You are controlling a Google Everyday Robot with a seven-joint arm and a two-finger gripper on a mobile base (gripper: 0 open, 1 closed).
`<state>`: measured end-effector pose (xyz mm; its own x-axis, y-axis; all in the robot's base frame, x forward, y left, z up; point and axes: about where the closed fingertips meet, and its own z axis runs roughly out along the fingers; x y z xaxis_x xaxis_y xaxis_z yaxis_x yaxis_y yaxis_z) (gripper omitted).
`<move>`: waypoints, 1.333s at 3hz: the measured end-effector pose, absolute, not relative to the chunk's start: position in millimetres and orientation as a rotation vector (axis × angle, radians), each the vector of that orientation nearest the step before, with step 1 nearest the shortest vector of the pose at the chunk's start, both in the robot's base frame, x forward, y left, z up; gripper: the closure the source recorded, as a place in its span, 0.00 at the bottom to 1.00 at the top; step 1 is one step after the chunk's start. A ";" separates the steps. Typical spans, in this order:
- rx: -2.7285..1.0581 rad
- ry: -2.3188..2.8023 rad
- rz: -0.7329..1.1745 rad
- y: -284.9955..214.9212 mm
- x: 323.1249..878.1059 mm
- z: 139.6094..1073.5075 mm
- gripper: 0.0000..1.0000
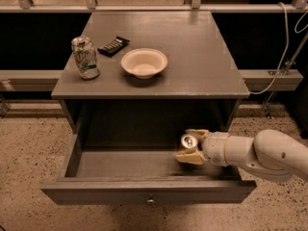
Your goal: Pick orange can from top drawer and place on counter
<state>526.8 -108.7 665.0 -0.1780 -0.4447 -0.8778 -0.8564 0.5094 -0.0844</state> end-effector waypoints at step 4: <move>-1.054 1.561 0.617 -182.7 511.7 838.6 1.00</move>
Offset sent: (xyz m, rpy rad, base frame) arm -0.0084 -0.0178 0.0562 0.2866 -0.0829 0.0291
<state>511.7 -182.7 838.6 -0.0044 -0.3006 -0.9537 -0.8716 0.4687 -0.1437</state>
